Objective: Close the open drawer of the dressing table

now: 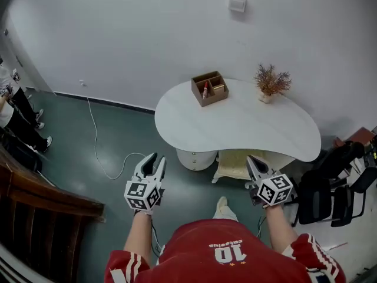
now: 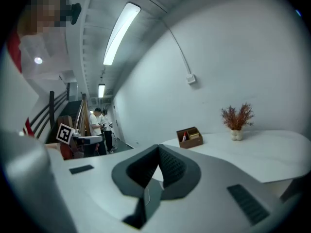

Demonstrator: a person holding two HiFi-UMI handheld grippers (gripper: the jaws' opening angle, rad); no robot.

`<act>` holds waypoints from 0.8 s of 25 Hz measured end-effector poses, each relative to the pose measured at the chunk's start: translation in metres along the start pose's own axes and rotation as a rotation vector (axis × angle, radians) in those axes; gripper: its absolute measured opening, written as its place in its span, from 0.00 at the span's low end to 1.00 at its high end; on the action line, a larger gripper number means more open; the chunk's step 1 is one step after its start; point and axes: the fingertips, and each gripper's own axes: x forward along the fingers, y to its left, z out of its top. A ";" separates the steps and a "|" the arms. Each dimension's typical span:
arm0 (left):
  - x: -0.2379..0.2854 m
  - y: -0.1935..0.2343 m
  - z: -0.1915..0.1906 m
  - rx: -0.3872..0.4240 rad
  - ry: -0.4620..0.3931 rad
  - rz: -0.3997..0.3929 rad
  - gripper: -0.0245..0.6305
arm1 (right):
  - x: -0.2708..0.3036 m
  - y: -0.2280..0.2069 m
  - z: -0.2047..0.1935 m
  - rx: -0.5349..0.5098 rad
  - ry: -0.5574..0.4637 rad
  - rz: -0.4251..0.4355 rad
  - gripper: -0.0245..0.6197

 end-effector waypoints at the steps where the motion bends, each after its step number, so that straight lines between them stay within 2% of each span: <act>1: -0.005 -0.008 0.018 0.025 -0.027 -0.017 0.21 | -0.006 -0.001 0.011 -0.007 -0.020 -0.013 0.05; 6: -0.027 -0.044 0.087 0.112 -0.134 -0.087 0.20 | -0.030 0.000 0.062 -0.045 -0.103 -0.063 0.05; 13: -0.039 -0.102 0.168 0.111 -0.285 -0.213 0.11 | -0.063 0.034 0.125 -0.042 -0.217 -0.025 0.05; 16: -0.046 -0.119 0.180 0.114 -0.314 -0.232 0.07 | -0.076 0.056 0.135 -0.071 -0.247 -0.015 0.05; 20: -0.051 -0.129 0.171 0.130 -0.300 -0.224 0.03 | -0.085 0.084 0.130 -0.117 -0.242 0.002 0.05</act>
